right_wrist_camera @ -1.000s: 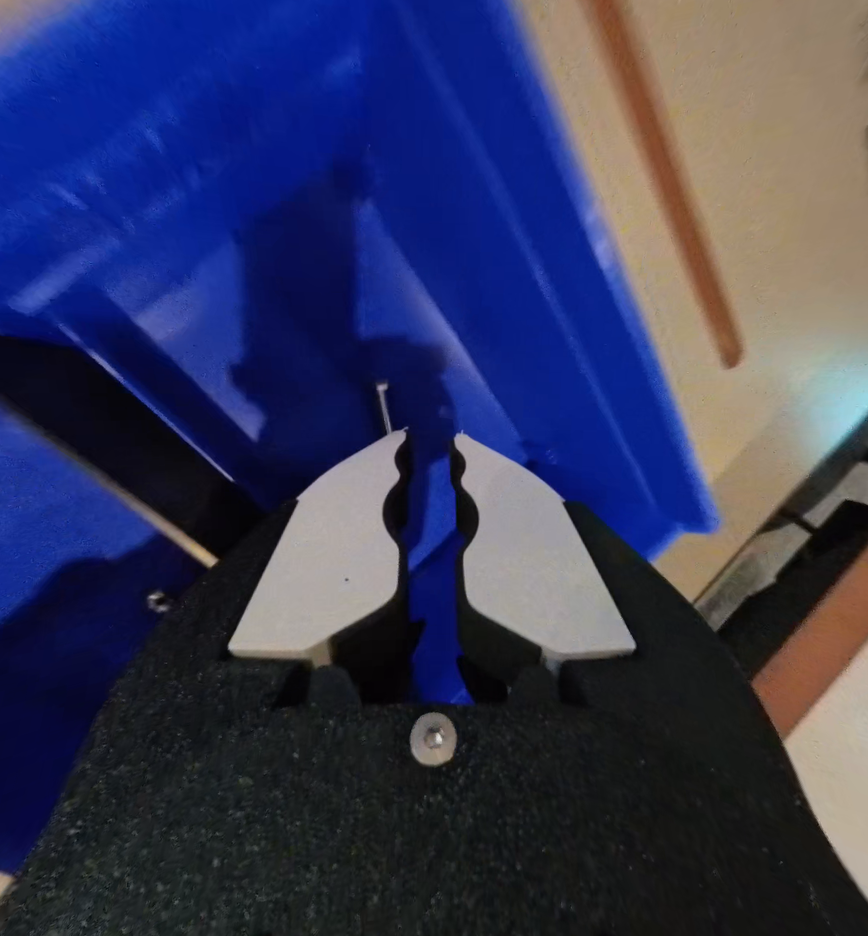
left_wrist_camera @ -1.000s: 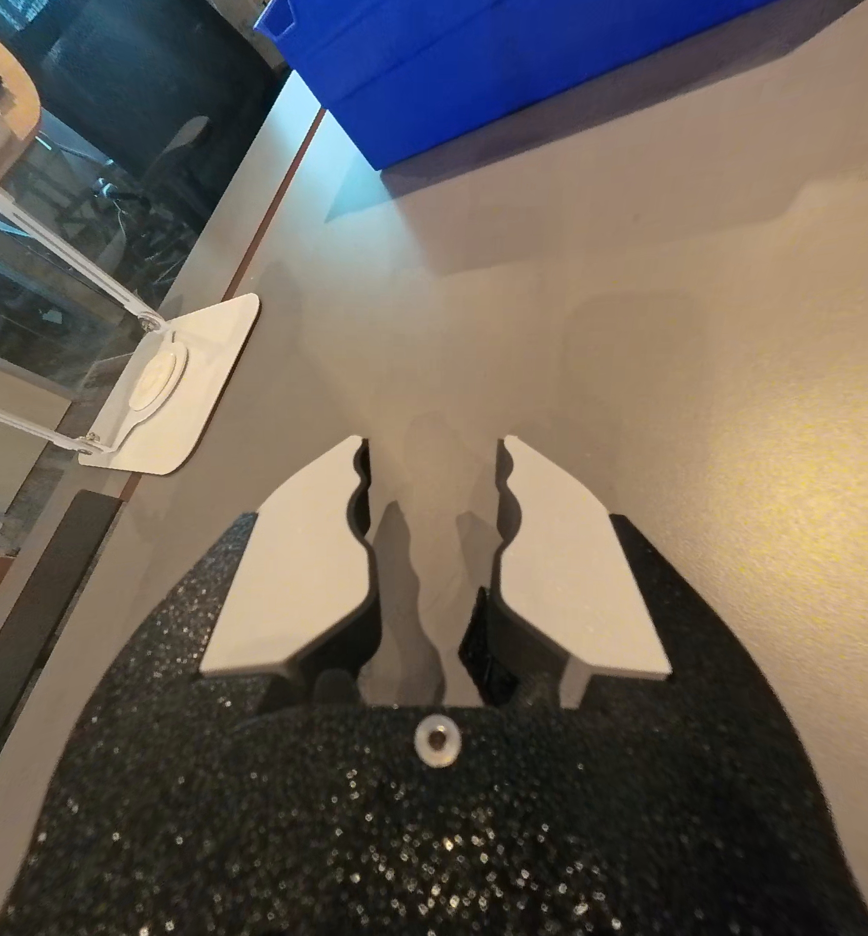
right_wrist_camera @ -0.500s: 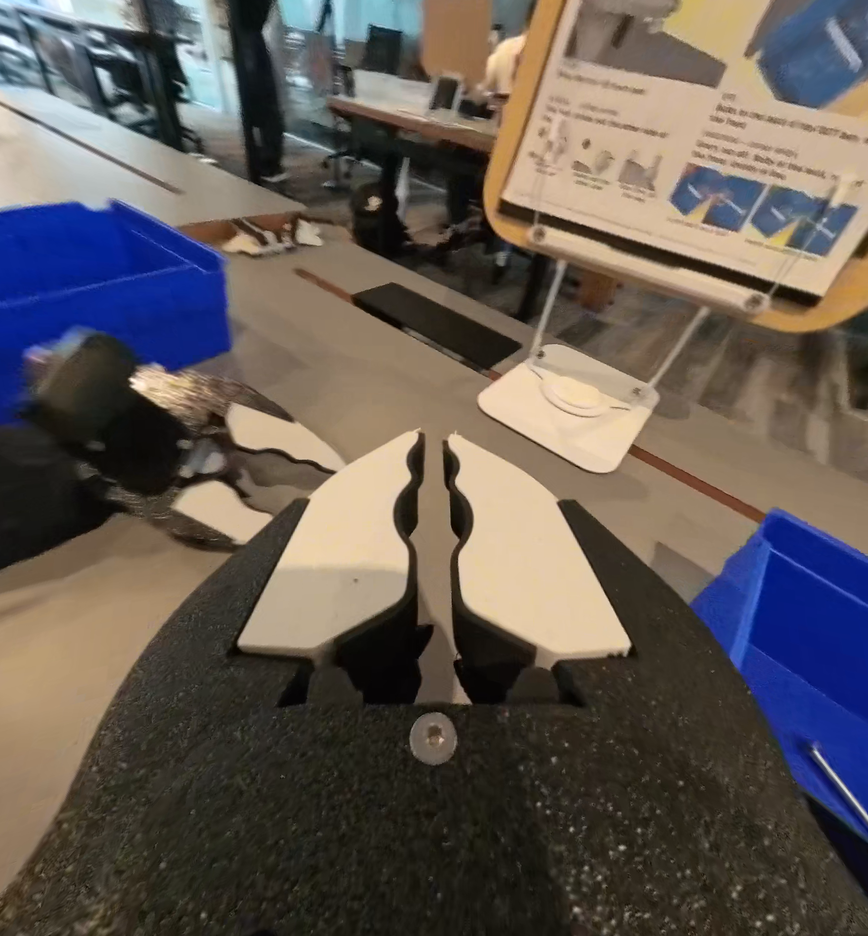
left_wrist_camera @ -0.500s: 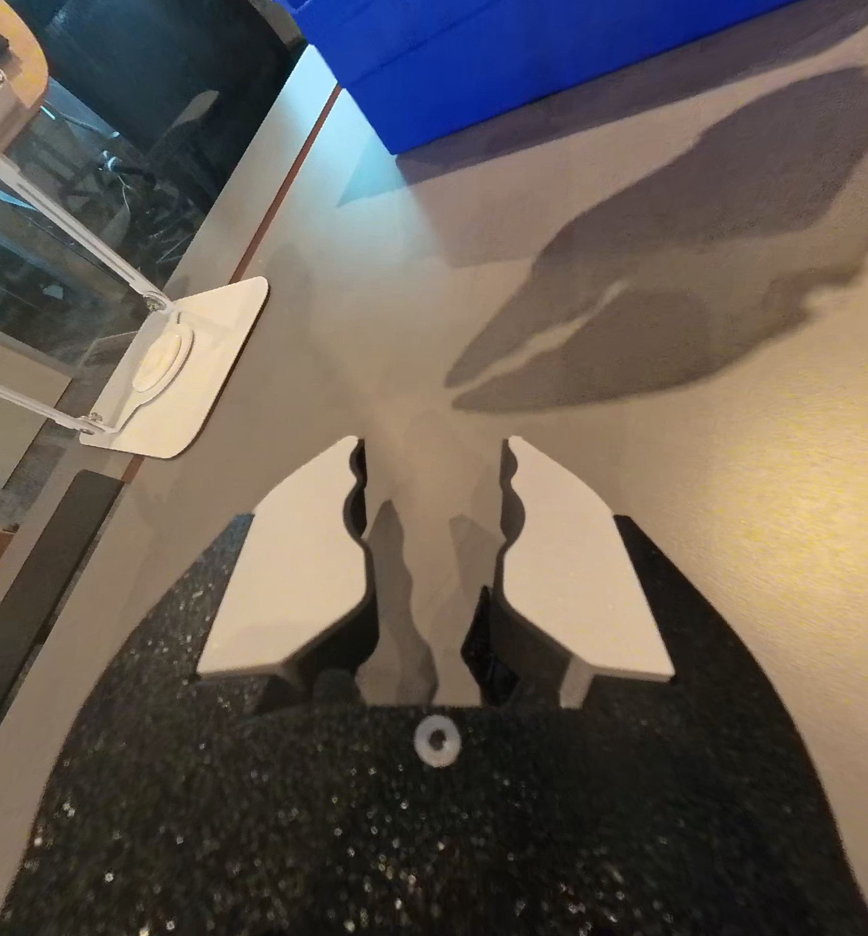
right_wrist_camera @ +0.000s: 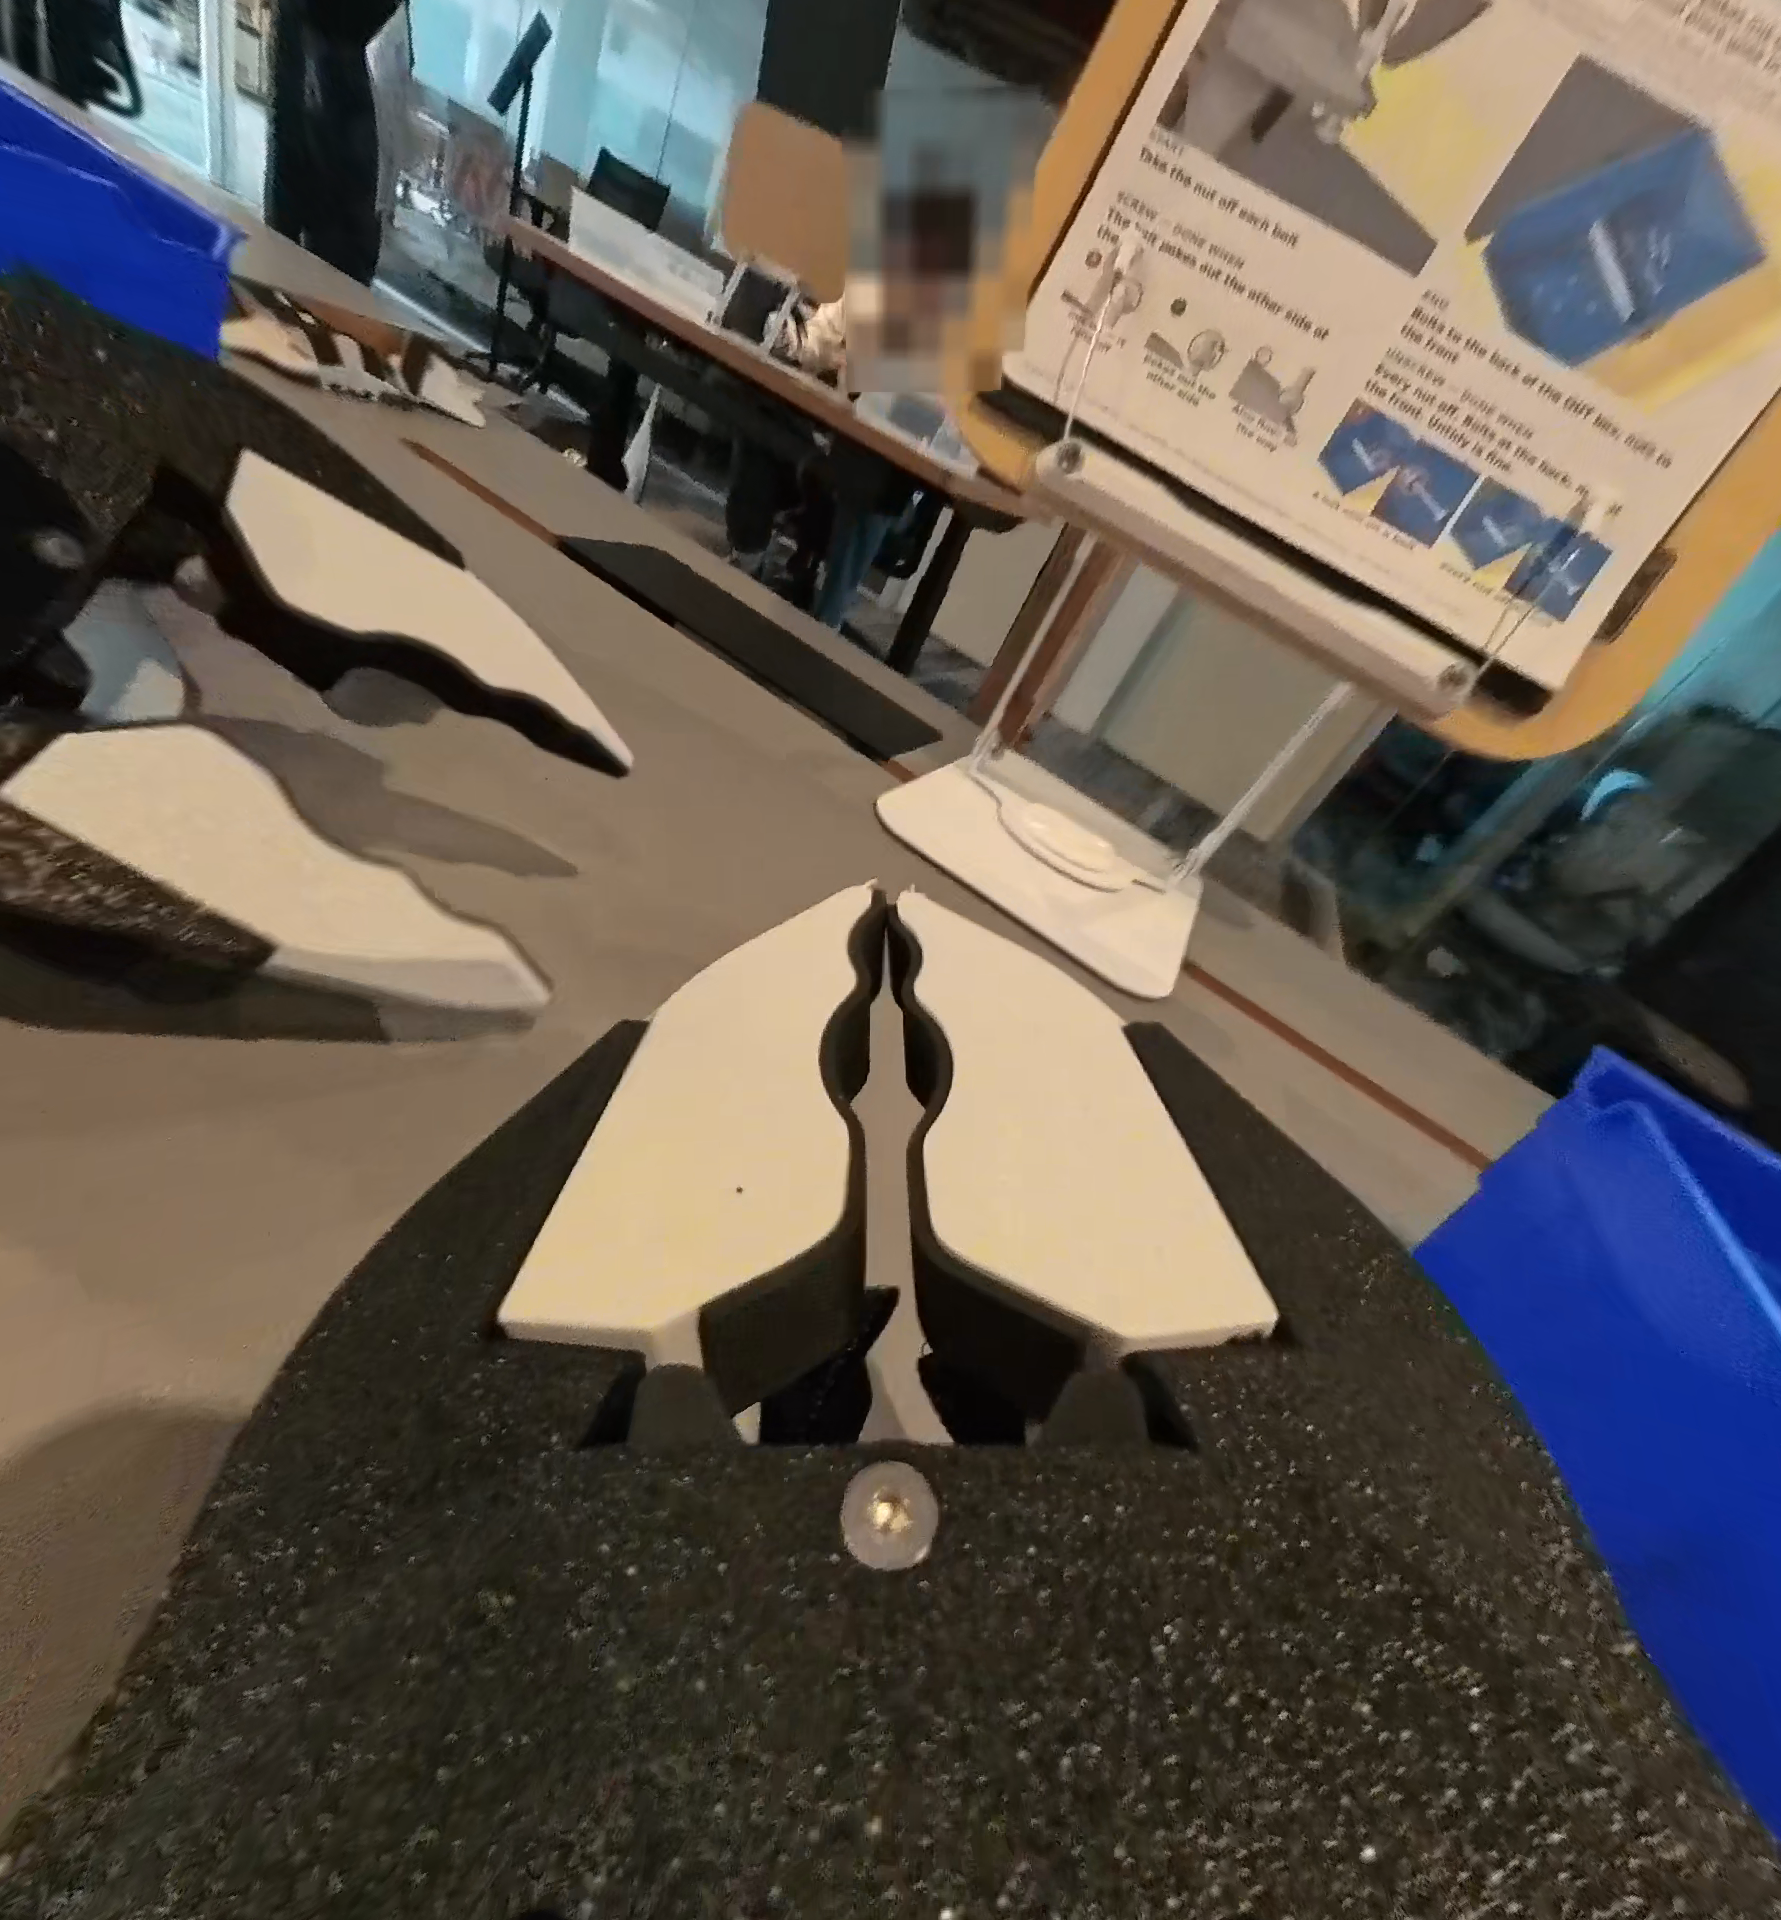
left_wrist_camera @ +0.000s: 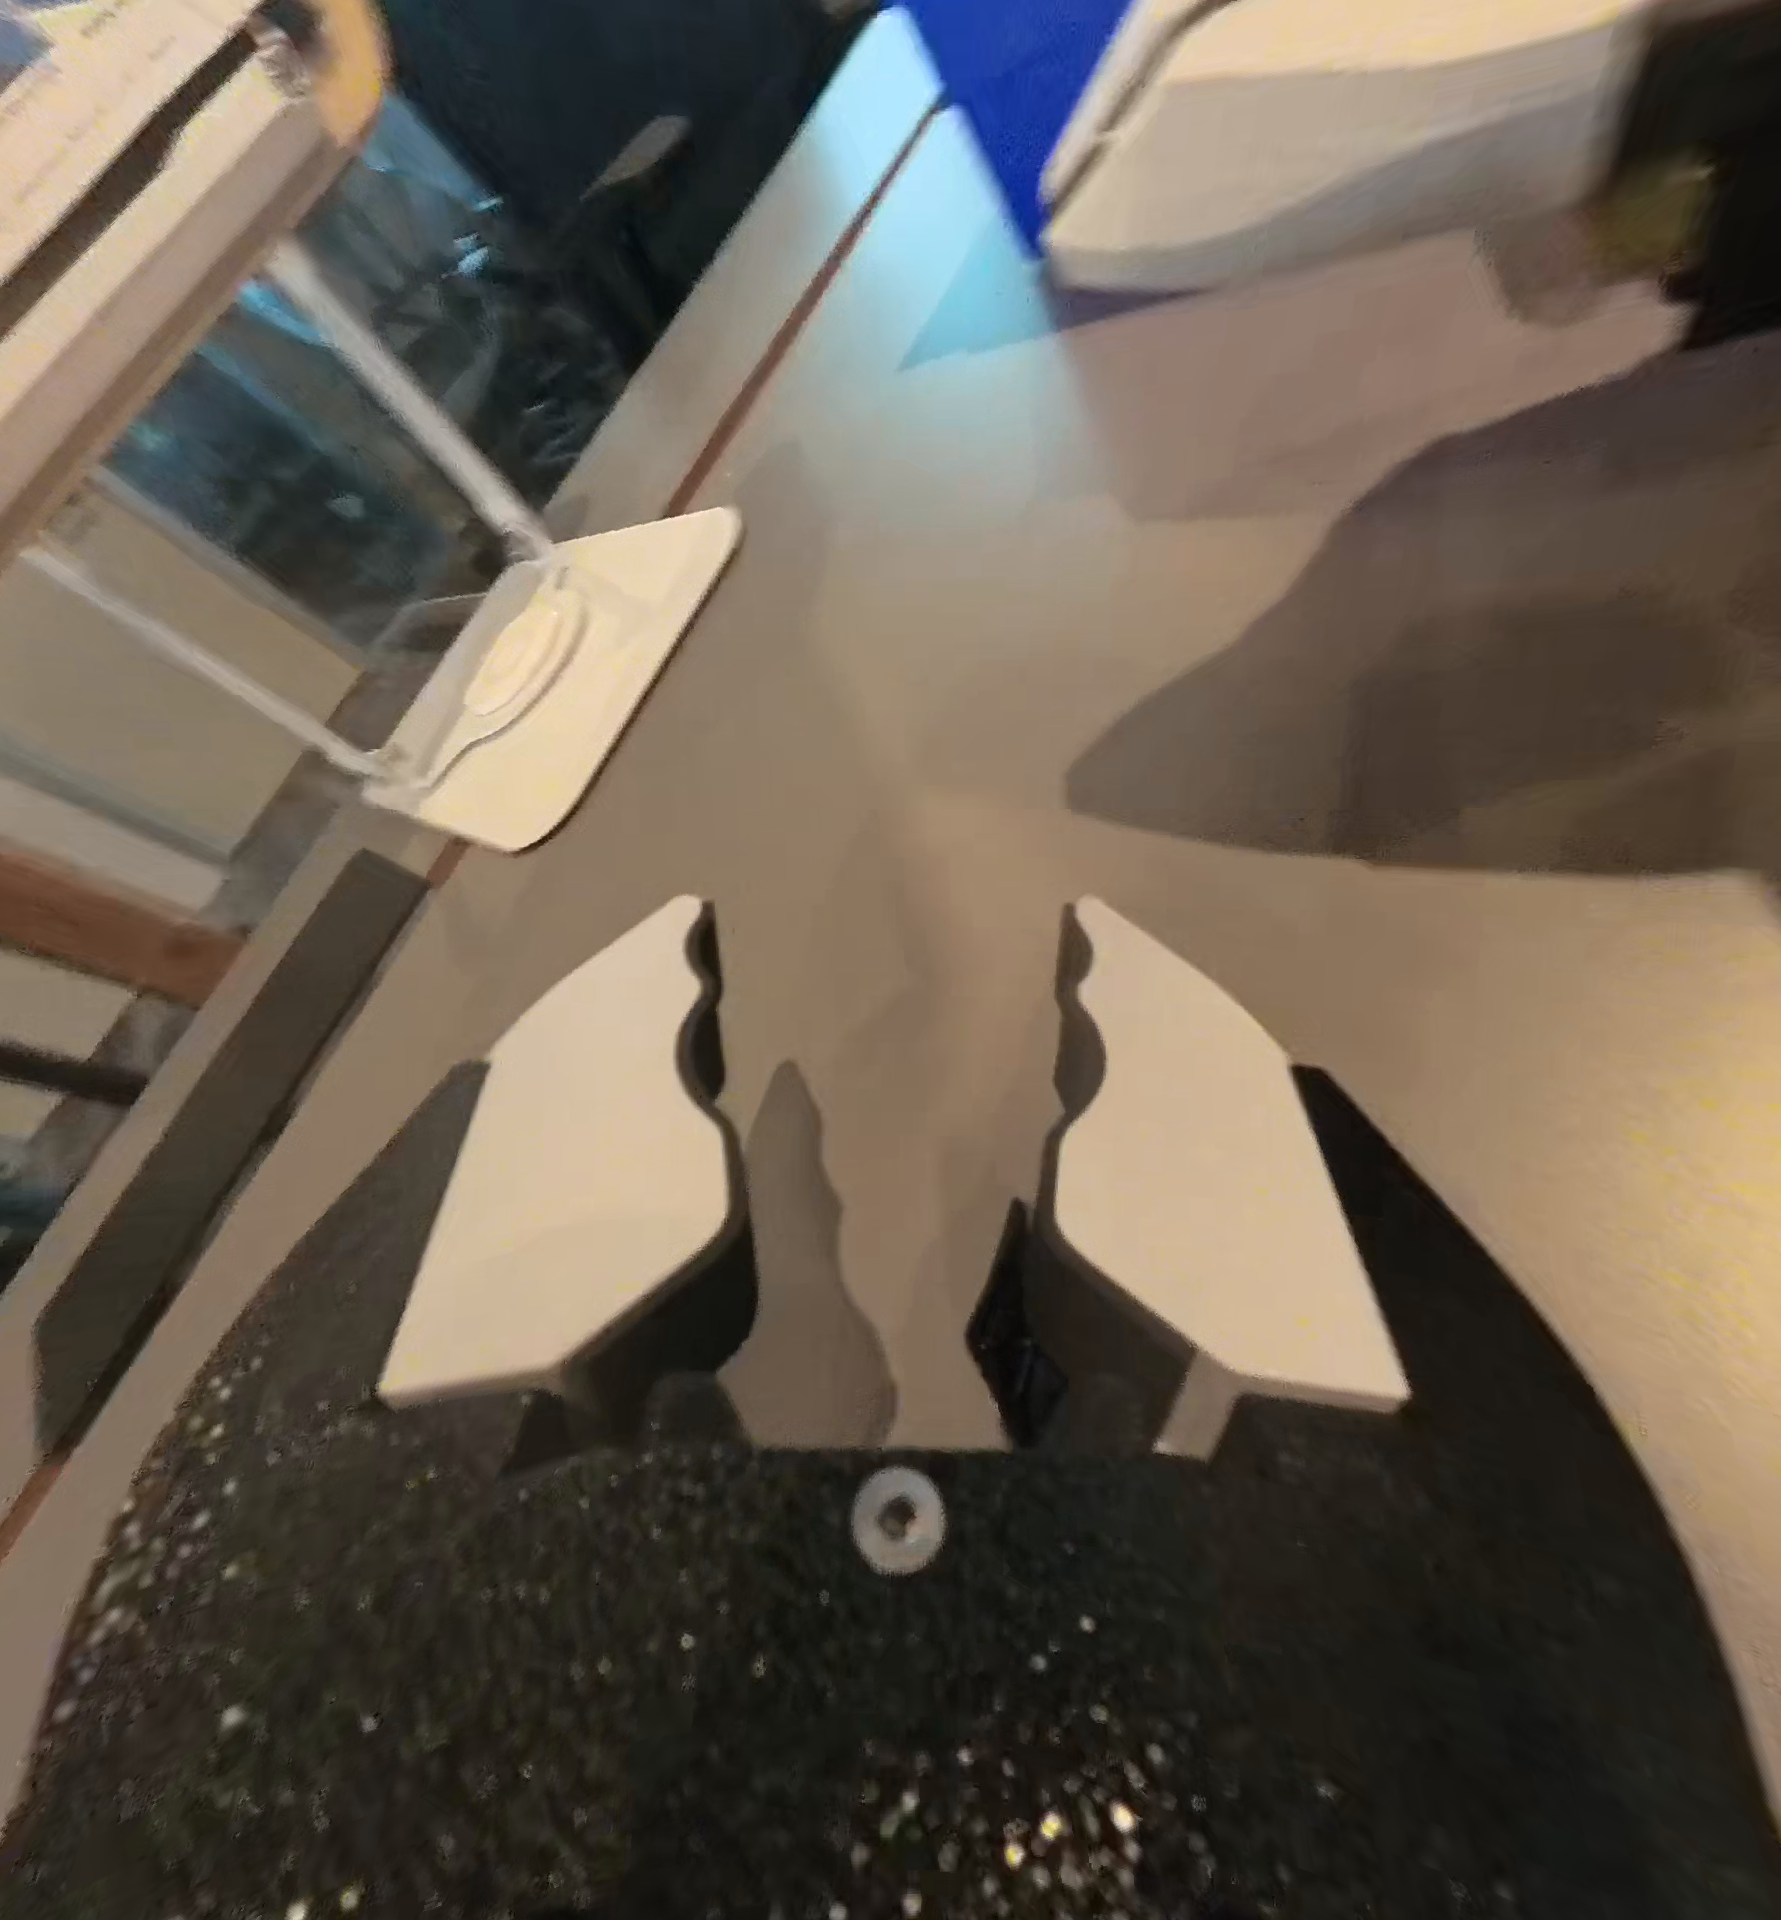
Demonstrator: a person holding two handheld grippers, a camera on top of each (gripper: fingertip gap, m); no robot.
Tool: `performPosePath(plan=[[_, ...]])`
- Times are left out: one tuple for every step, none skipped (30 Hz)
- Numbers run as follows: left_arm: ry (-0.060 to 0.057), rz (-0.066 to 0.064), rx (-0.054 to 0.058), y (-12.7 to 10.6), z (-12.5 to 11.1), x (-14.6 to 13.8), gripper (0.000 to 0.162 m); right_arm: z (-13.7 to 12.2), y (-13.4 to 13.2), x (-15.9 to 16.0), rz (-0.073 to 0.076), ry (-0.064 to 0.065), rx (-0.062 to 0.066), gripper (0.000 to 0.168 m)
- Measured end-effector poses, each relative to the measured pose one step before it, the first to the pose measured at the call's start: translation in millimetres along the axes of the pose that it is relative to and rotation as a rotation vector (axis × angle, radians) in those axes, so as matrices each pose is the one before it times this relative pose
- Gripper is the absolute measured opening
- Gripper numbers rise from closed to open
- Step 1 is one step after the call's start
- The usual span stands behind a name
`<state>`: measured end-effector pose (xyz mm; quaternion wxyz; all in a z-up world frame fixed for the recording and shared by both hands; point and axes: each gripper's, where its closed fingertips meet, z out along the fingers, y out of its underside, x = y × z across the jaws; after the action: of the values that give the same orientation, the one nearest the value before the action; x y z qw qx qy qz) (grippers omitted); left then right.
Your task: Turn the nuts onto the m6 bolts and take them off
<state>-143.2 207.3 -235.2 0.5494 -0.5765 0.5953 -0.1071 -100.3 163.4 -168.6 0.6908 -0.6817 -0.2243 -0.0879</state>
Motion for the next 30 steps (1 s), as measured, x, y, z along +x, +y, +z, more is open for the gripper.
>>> performPosePath(plan=[[-0.0549,-0.0039,-0.0267,4.18,0.9,-7.71,0.058,-0.56,-1.59,-0.89,-0.0402,0.0099,0.014,0.0],[-0.0385,0.0017,-0.027,4.44,0.93,-5.66,0.059,-0.74,-1.45,-1.81,-0.0385,-0.0001,0.0099,0.0],[-0.0306,-0.0022,-0.0162,3.02,0.19,-4.86,0.059,-0.88,-1.24,-1.53,-0.0206,-0.0015,0.0078,0.0],[-0.0216,-0.0101,-0.0045,1.34,-0.75,-4.18,0.06,-0.73,-0.6,-1.24,-0.0018,-0.0034,0.003,0.0],[-0.0166,-0.0187,0.0037,-0.34,-1.74,-4.33,0.062,-0.52,0.19,-0.58,0.0099,-0.0034,0.0002,0.0],[-0.017,-0.0265,0.0166,-3.73,-3.79,-5.24,0.062,-0.14,0.84,0.19,0.0139,-0.0022,0.0002,0.0],[-0.0251,-0.0275,0.0344,-9.21,-7.1,-7.35,0.062,0.0,1.4,0.99,0.0141,-0.0018,-0.001,0.0],[-0.0299,-0.0171,0.0511,-15.24,-10.72,-8.76,0.06,0.05,0.76,1.39,0.0149,-0.0022,-0.0013,0.0],[-0.0273,-0.0045,0.0515,-18.85,-12.95,-9.22,0.057,-0.54,-0.35,1.4,0.0169,-0.0014,0.0045,0.0],[-0.0321,-0.0101,0.0351,-18.21,-14.14,-10.92,0.055,-0.99,-0.84,1.63,0.0132,0.0031,0.0081,0.0],[-0.0274,-0.0291,0.0197,-16.01,-14.78,-11.31,0.053,-0.93,-0.37,2.08,0.0087,0.0095,0.0041,0.0],[-0.0117,-0.0461,0.0092,-12.82,-15.34,-9.64,0.052,-0.69,0.47,2.09,0.0044,0.0105,-0.0023,0.0],[0.0009,-0.0543,-0.0049,-8.41,-15.65,-7.98,0.051,-0.14,0.86,1.75,0.0024,0.0102,-0.0061,0.0],[0.0062,-0.0504,-0.0174,-4.09,-15.86,-7.55,0.051,0.15,0.67,0.46,0.0004,0.0025,-0.0045,0.0],[0.0147,-0.0366,-0.0283,0.11,-15.75,-6.98,0.05,0.2,0.24,-0.44,-0.0022,-0.0019,-0.0023,0.0],[0.0315,-0.0197,-0.0344,3.66,-15.75,-5.05,0.042,0.09,0.31,-0.42,-0.0056,0.0004,-0.0021,0.0],[0.0272,-0.013,-0.0362,6.49,-15.35,-5.71,0.036,0.32,0.21,-0.9,-0.0073,-0.0018,-0.0026,0.0],[0.0039,-0.0184,-0.0491,10.07,-14.91,-9.07,0.034,0.33,0.52,-1.59,-0.0089,-0.0061,-0.0043,0.0],[-0.0156,-0.0211,-0.0667,14.08,-13.92,-12.4,0.032,0.55,0.49,-1.5,-0.0098,-0.0049,-0.0047,0.0],[-0.0257,-0.0202,-0.0877,18.32,-12.55,-14.66,0.031,0.38,0.24,-1.04,-0.0096,-0.0015,-0.0028,0.0],[-0.0334,-0.0236,-0.1018,21.57,-10.63,-15.96,0.028,0.33,0.14,-1.27,-0.0089,-0.0034,-0.0019,0.0],[-0.0322,-0.0311,-0.1026,22.59,-7.8,-15.94,0.028,0.34,0.24,-1.5,-0.0078,-0.0064,-0.0026,0.0],[-0.0123,-0.0427,-0.1068,23.43,-4.92,-12.84,0.028,0.35,0.16,-1.12,-0.0062,-0.0044,-0.002,0.0],[0.0149,-0.0524,-0.1128,23.31,-2.56,-8.6,0.02,0.24,0.01,-0.62,-0.0051,-0.001,-0.0003,0.0],[0.0312,-0.0537,-0.0999,20.22,-0.47,-5.17,0.007,0.21,0.01,-0.67,-0.0037,-0.0022,-0.0002,0.0],[0.0368,-0.0448,-0.0836,16.59,1.17,-2.98,0.003,0.13,-0.01,-0.66,-0.0021,-0.0034,-0.0007,0.0],[0.0172,-0.0297,-0.0745,13.74,3.0,-4.71,0.007,0.15,-0.02,-0.38,-0.0011,-0.002,0.0001,0.0],[-0.0165,-0.0189,-0.0637,10.56,4.54,-8.08,0.013,0.01,-0.24,-0.28,-0.0003,-0.0009,0.001,0.0],[-0.0157,-0.0121,-0.058,8.36,6.01,-6.76,0.019,0.05,-0.1,-0.21,0.0,-0.0016,0.0008,0.0],[0.0151,-0.0104,-0.0622,7.68,6.81,-0.93,0.025,0.01,0.06,-0.32,-0.0004,-0.0016,-0.0002,0.0]])
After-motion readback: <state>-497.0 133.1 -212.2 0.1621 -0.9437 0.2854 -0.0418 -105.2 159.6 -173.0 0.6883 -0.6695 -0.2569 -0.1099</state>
